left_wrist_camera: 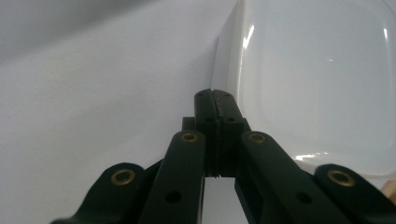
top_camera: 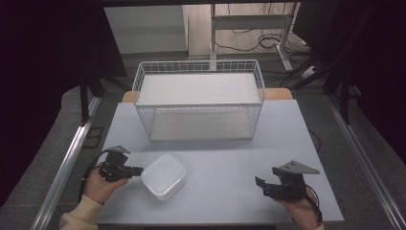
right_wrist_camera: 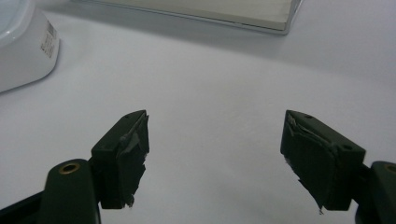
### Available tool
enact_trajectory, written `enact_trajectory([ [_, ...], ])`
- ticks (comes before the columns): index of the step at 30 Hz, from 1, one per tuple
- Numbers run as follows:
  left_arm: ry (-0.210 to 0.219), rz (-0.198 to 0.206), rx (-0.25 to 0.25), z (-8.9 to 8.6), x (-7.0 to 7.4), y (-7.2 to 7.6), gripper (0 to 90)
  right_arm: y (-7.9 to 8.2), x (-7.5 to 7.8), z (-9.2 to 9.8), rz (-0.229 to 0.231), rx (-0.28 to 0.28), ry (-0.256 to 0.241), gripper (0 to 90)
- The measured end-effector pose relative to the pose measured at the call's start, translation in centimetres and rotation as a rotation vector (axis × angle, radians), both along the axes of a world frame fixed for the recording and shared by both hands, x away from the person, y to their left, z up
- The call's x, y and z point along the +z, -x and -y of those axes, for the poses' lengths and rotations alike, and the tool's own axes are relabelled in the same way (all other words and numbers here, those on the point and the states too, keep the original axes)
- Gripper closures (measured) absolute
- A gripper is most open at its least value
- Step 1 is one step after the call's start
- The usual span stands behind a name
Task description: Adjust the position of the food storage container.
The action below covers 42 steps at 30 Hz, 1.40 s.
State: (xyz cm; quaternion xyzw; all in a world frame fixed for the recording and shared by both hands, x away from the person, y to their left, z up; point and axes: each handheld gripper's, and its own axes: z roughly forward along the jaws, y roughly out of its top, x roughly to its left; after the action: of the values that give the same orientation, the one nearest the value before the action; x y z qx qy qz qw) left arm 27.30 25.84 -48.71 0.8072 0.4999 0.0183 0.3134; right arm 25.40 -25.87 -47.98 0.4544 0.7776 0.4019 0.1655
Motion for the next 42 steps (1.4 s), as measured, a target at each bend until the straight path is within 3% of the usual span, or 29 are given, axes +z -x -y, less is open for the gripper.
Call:
enact_trajectory([
  [9, 0.033, -0.017, -0.011, 0.6, -0.3, 0.8, 90.0, -0.1, -0.3, 0.1, -0.008, -0.011, 0.009, 23.8],
  [21, 0.080, -0.044, -0.079, 2.8, -0.7, 2.1, 89.9, 0.0, -0.2, 0.2, -0.005, -0.016, 0.015, 24.2],
  [42, 0.111, -0.065, -0.163, 6.3, -0.9, 1.7, 90.0, 0.0, -0.2, 0.0, -0.004, -0.013, 0.009, 24.2],
])
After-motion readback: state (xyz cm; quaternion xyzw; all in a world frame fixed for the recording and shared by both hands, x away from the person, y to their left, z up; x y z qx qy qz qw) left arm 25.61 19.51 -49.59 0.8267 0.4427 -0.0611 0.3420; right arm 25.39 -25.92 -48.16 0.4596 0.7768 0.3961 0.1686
